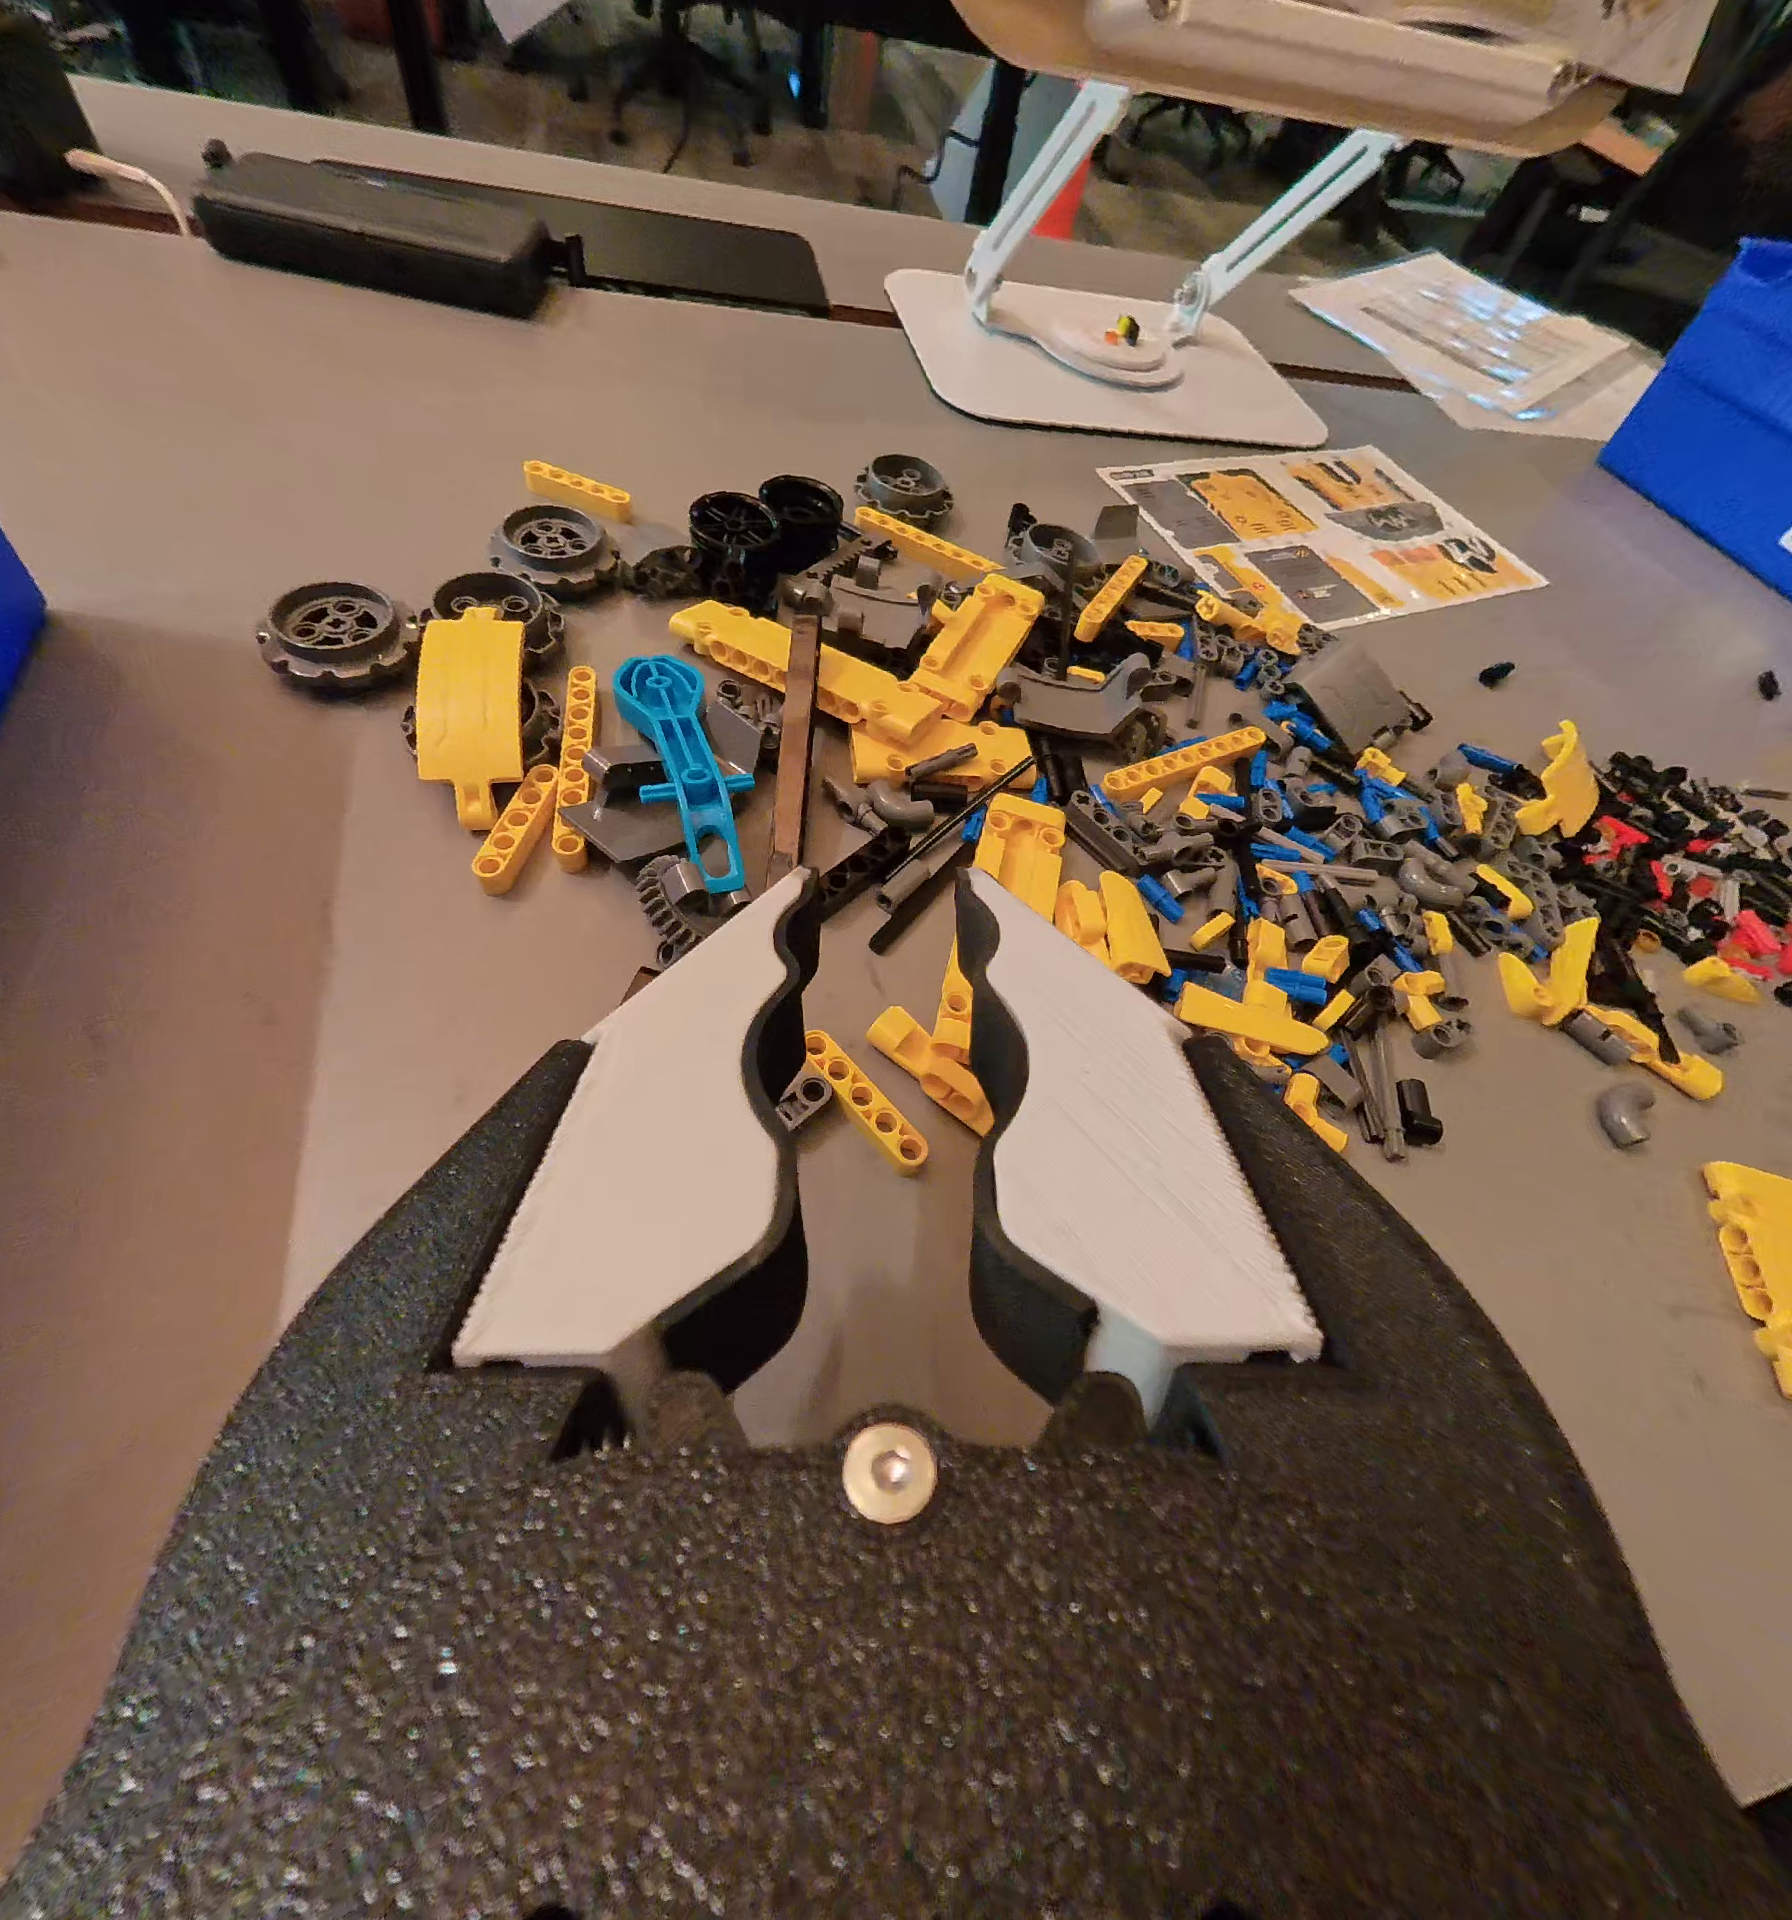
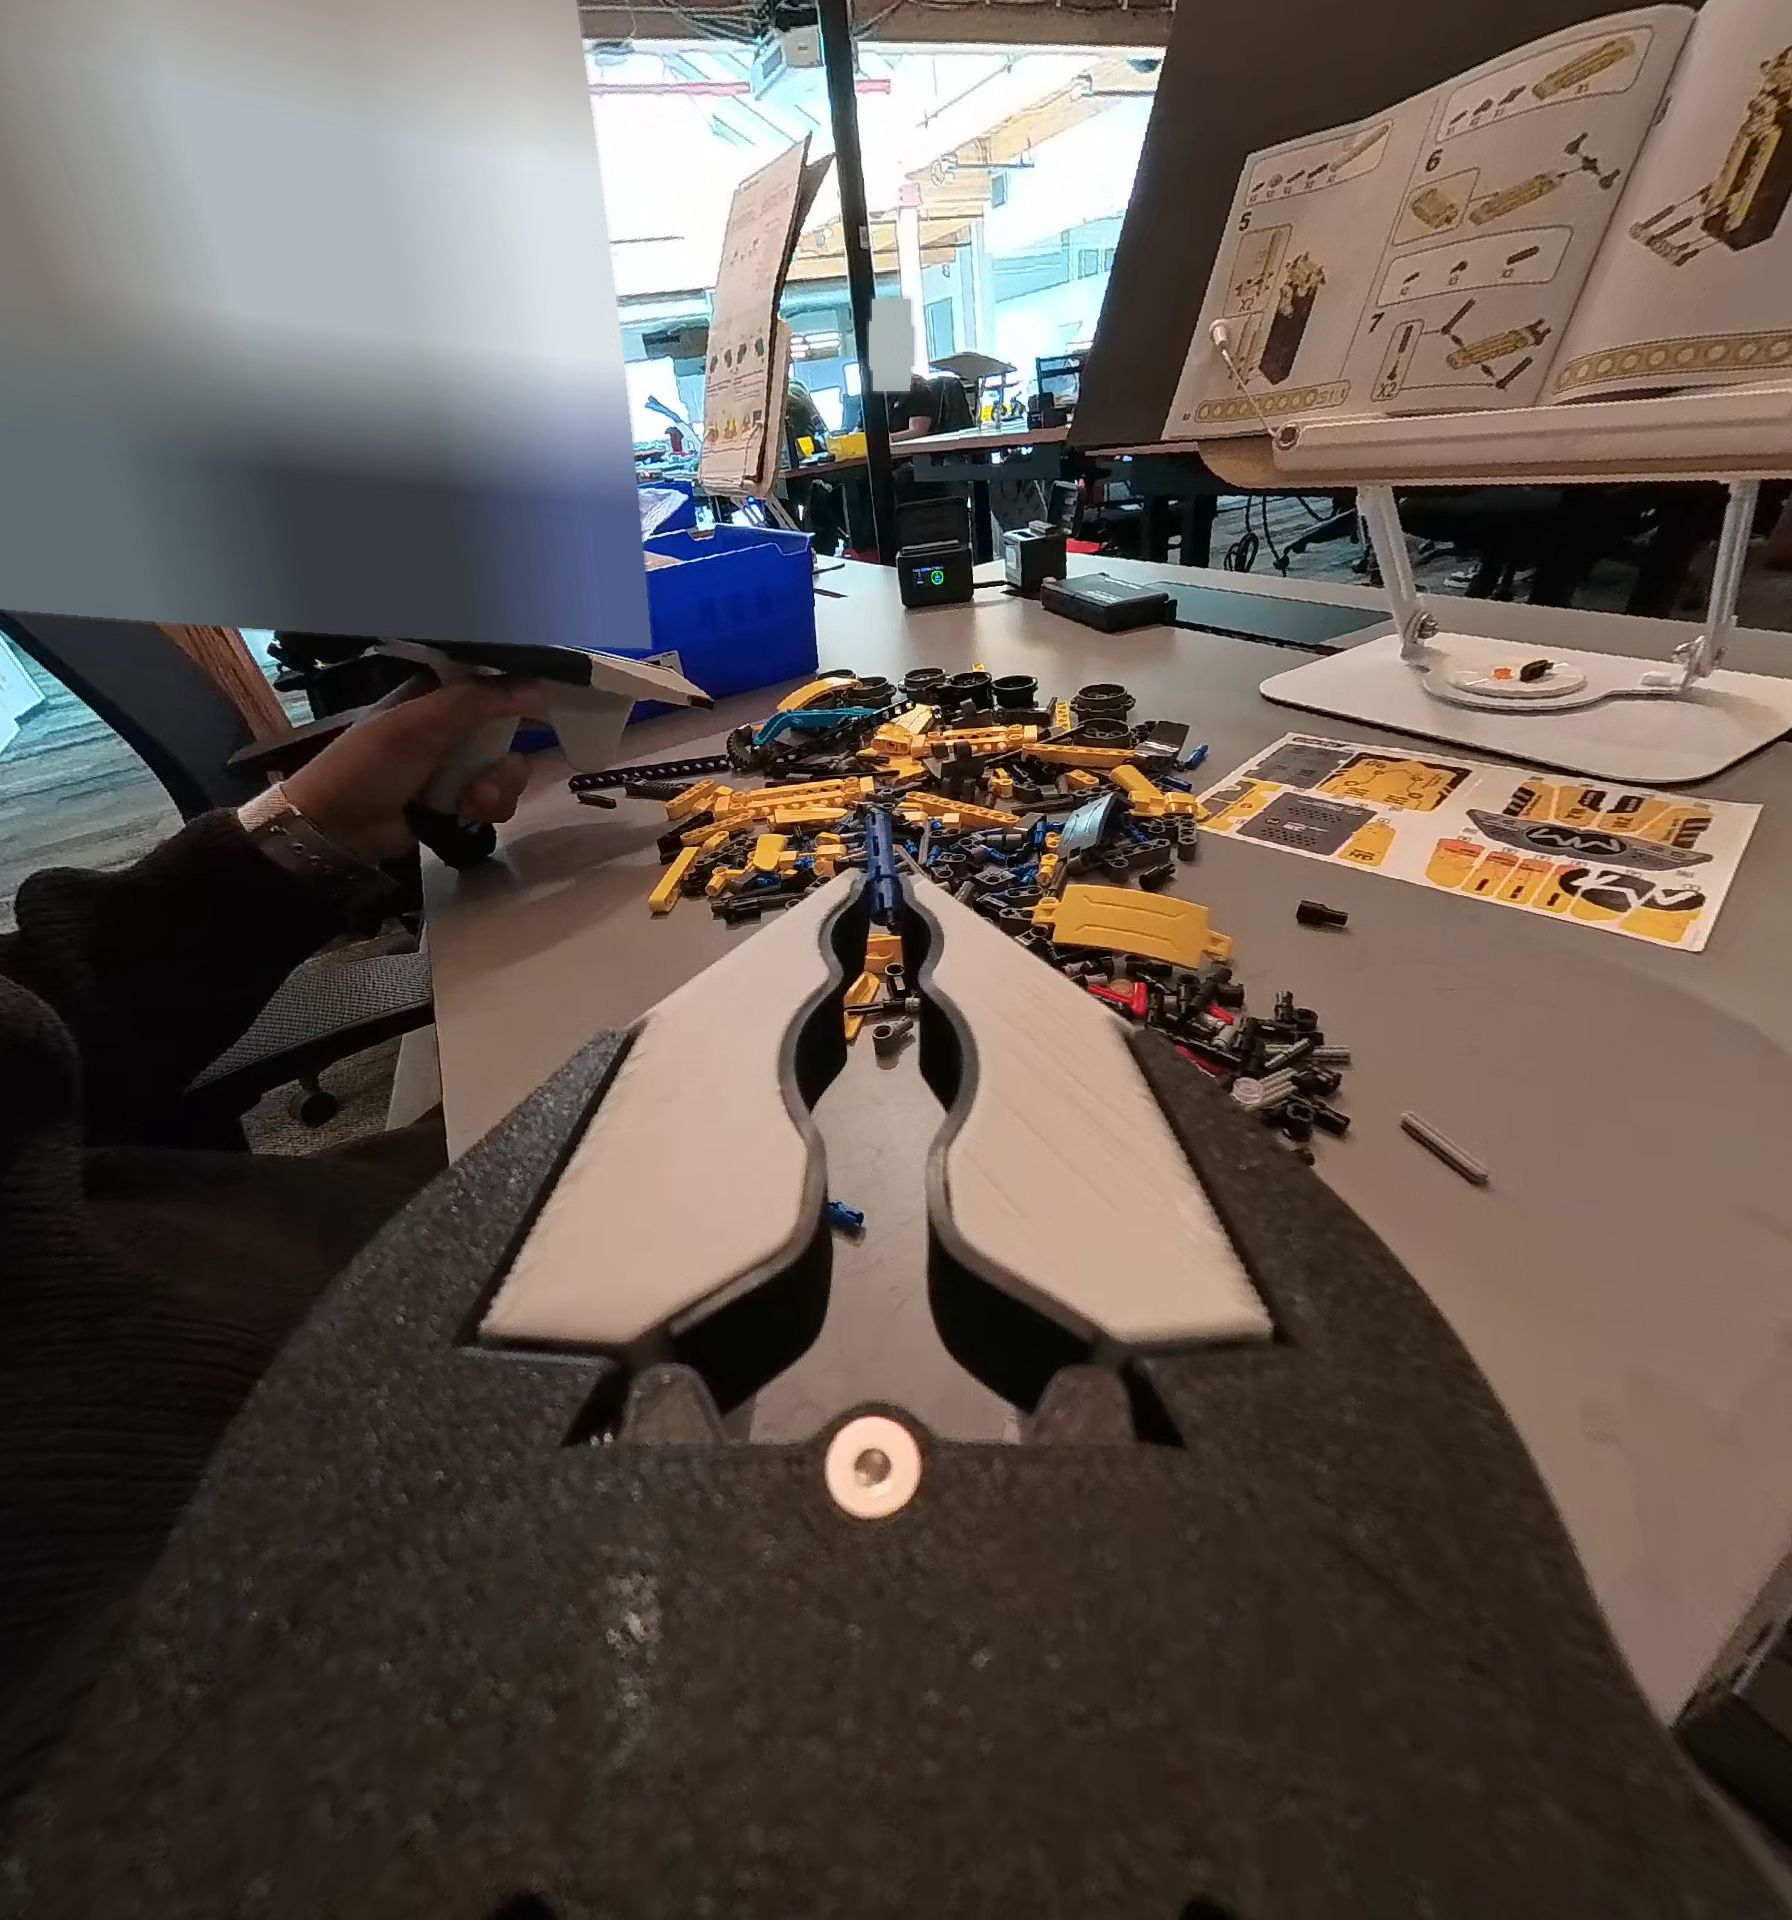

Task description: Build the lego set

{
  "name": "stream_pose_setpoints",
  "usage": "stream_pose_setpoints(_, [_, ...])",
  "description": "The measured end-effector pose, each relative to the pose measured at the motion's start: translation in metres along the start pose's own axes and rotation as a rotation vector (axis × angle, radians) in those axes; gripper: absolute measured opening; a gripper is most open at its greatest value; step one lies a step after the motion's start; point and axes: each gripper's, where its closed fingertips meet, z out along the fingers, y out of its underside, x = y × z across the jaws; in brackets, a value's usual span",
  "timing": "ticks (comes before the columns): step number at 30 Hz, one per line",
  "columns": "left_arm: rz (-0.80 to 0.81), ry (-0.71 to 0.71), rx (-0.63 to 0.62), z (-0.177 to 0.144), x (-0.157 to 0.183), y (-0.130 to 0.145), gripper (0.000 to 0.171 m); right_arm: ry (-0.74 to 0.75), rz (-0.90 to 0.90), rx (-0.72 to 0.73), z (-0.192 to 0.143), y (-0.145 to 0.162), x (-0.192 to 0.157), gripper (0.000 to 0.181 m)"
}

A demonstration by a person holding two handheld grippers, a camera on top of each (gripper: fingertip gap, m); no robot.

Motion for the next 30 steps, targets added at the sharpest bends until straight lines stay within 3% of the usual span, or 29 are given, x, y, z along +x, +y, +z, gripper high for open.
stream_pose_setpoints(15, [0.326,0.01,-0.1,0.011,0.035,0.018,0.026,0.008,-0.009,0.003,0.0,0.0,0.0,0.005])
stream_pose_setpoints(27, [0.307,0.01,-0.095,0.011,0.033,0.017,0.026,0.015,-0.01,0.006,-0.001,-0.001,0.001,0.005])
stream_pose_setpoints(30, [0.278,-0.056,-0.054,0.02,0.028,0.004,0.026,0.017,0.01,-0.007,0.002,0.001,0.004,0.005])
